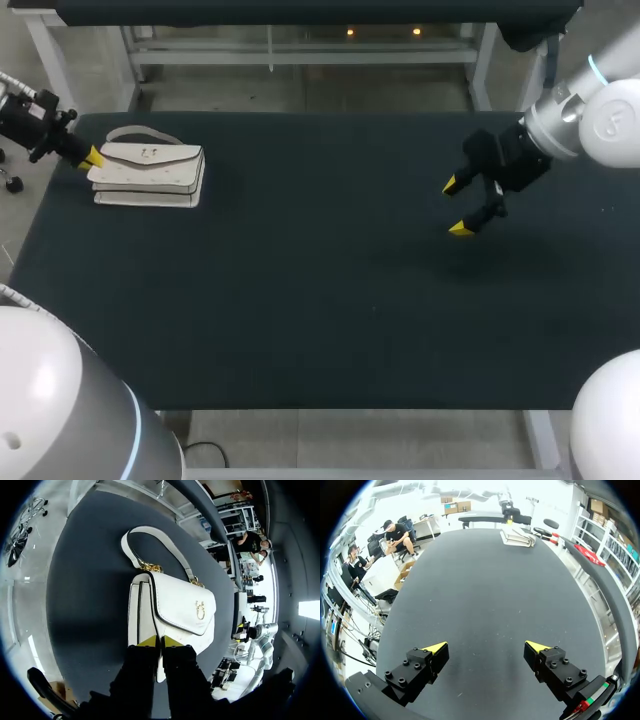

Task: Pick up the bag, open it, inspect its contents, close it, and place it on the opposite side

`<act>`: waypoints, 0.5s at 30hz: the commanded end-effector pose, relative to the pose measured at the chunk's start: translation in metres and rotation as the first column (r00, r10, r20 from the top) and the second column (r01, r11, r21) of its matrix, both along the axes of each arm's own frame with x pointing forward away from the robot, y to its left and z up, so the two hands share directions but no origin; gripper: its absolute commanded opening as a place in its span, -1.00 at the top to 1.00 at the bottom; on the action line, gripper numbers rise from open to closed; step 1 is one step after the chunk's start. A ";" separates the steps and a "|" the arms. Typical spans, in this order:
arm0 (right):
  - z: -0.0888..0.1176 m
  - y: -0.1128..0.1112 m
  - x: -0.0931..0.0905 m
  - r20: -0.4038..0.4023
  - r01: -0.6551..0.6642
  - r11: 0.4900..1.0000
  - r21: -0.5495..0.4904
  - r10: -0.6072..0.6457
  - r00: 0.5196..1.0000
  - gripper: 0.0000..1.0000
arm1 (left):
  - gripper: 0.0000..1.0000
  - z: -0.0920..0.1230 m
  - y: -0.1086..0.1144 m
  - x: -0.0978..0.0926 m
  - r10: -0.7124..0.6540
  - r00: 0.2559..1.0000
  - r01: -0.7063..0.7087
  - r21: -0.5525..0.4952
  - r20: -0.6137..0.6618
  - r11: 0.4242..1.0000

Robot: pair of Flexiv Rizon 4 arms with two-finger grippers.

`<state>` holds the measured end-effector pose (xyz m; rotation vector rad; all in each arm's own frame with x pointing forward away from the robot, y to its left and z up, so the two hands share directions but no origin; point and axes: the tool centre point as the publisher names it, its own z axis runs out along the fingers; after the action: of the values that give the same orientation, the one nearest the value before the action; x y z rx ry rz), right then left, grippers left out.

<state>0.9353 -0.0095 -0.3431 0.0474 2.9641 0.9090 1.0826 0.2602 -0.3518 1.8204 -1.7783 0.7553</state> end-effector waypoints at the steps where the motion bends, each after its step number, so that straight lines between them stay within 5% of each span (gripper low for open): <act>1: -0.001 0.000 0.000 0.002 0.001 1.000 0.001 -0.001 1.000 -1.00 | 1.00 -0.006 -0.015 -0.004 0.000 1.000 0.000 -0.018 0.004 1.000; 7: -0.001 0.000 0.000 0.002 0.001 1.000 0.001 -0.001 1.000 -1.00 | 1.00 -0.003 -0.026 -0.014 -0.019 1.000 0.019 -0.045 0.008 0.999; 11: -0.001 0.000 0.000 0.002 0.001 1.000 0.001 -0.001 1.000 -1.00 | 0.14 0.005 -0.022 -0.019 -0.023 1.000 0.023 -0.052 0.019 0.998; 15: -0.001 0.000 0.000 0.002 0.001 1.000 0.001 -0.001 1.000 -1.00 | -0.29 0.011 -0.018 -0.021 -0.033 0.999 0.034 -0.047 0.021 0.998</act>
<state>0.9353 -0.0095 -0.3431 0.0474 2.9640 0.9090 1.0686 0.2414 -0.3465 1.7406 -1.7750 0.7967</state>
